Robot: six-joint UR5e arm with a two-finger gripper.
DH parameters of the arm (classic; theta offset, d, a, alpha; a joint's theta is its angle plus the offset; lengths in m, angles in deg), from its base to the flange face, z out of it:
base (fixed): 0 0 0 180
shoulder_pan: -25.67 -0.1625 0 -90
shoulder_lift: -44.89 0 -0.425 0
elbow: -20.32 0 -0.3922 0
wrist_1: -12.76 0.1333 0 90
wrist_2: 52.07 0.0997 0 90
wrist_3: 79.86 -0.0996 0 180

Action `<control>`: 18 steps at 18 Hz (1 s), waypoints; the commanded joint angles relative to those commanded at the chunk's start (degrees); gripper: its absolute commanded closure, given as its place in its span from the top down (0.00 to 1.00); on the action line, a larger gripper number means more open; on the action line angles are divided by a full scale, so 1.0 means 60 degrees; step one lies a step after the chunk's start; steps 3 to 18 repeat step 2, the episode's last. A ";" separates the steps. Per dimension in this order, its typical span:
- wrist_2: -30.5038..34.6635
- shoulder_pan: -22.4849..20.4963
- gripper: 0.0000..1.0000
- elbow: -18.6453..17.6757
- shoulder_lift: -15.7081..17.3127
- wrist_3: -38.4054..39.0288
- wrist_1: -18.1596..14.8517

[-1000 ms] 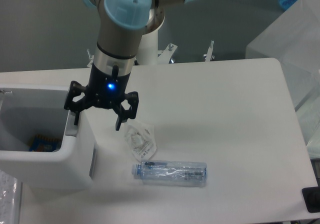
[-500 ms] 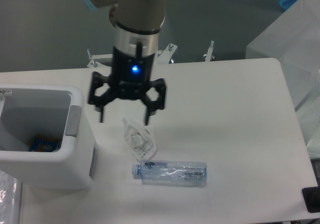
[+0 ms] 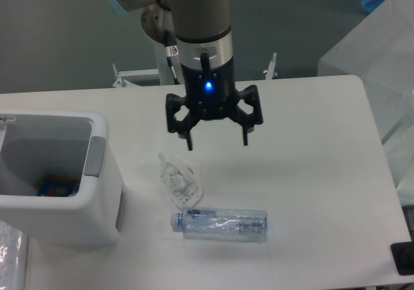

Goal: Open the trash can

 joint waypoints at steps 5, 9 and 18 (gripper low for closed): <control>0.0000 -0.0147 1.00 -0.0015 0.0015 -0.0015 0.0000; 0.0000 -0.0147 1.00 -0.0015 0.0015 -0.0015 0.0000; 0.0000 -0.0147 1.00 -0.0015 0.0015 -0.0015 0.0000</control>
